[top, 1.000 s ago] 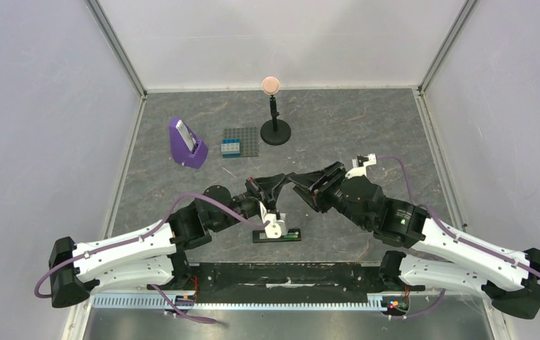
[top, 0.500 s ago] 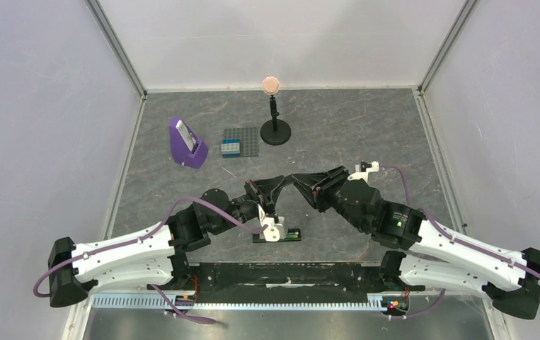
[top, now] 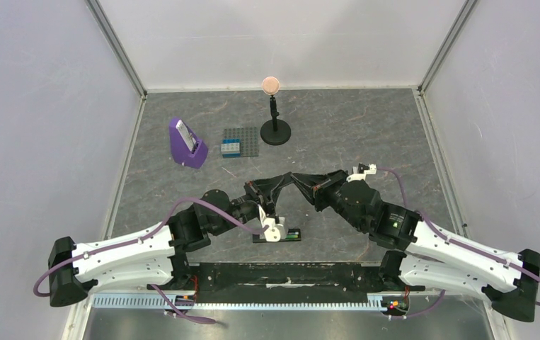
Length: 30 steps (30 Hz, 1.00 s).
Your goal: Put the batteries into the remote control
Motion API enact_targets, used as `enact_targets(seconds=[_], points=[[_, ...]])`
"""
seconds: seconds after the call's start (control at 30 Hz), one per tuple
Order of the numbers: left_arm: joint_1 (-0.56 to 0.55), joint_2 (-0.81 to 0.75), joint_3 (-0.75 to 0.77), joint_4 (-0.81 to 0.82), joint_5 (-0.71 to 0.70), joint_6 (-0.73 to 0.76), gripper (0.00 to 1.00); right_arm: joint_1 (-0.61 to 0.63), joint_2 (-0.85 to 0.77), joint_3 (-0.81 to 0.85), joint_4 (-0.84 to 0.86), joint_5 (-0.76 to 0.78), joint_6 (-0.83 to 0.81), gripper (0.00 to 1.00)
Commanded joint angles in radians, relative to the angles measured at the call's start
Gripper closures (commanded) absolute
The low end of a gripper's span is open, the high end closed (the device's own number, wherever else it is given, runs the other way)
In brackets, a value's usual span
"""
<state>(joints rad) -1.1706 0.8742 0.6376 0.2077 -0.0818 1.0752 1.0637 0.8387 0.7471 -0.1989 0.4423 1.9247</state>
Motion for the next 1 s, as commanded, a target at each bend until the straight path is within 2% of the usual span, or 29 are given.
enact_targets(seconds=[0.0, 0.17, 0.2, 0.23, 0.57, 0.63, 0.8, 0.9, 0.97], points=[[-0.02, -0.005, 0.005, 0.075, 0.0, -0.022, 0.79, -0.005, -0.004, -0.031, 0.07, -0.009, 0.023, 1.0], [-0.023, -0.03, -0.015, 0.072, -0.022, -0.186, 0.52, -0.008, -0.031, -0.076, 0.136, 0.033, 0.032, 1.0], [-0.022, -0.038, -0.024, 0.065, -0.02, -0.231, 0.37, -0.008, -0.038, -0.083, 0.148, 0.045, 0.031, 1.0], [-0.023, -0.049, -0.029, 0.056, -0.017, -0.273, 0.28, -0.01, -0.047, -0.089, 0.159, 0.06, 0.028, 1.0], [-0.022, -0.123, -0.048, -0.046, 0.007, -0.751, 0.25, -0.027, -0.09, -0.082, 0.191, 0.163, -0.084, 1.0], [-0.022, -0.127, -0.028, -0.059, -0.02, -0.914, 0.24, -0.028, -0.103, -0.08, 0.191, 0.172, -0.147, 1.0], [-0.021, -0.125, 0.049, -0.196, -0.237, -1.438, 0.23, -0.028, -0.195, -0.146, 0.19, 0.212, -0.269, 1.0], [-0.021, -0.133, 0.083, -0.316, -0.282, -1.666, 0.23, -0.028, -0.257, -0.211, 0.191, 0.247, -0.303, 1.0], [-0.021, -0.165, 0.044, -0.256, -0.254, -1.782, 0.23, -0.028, -0.278, -0.229, 0.19, 0.262, -0.329, 1.0]])
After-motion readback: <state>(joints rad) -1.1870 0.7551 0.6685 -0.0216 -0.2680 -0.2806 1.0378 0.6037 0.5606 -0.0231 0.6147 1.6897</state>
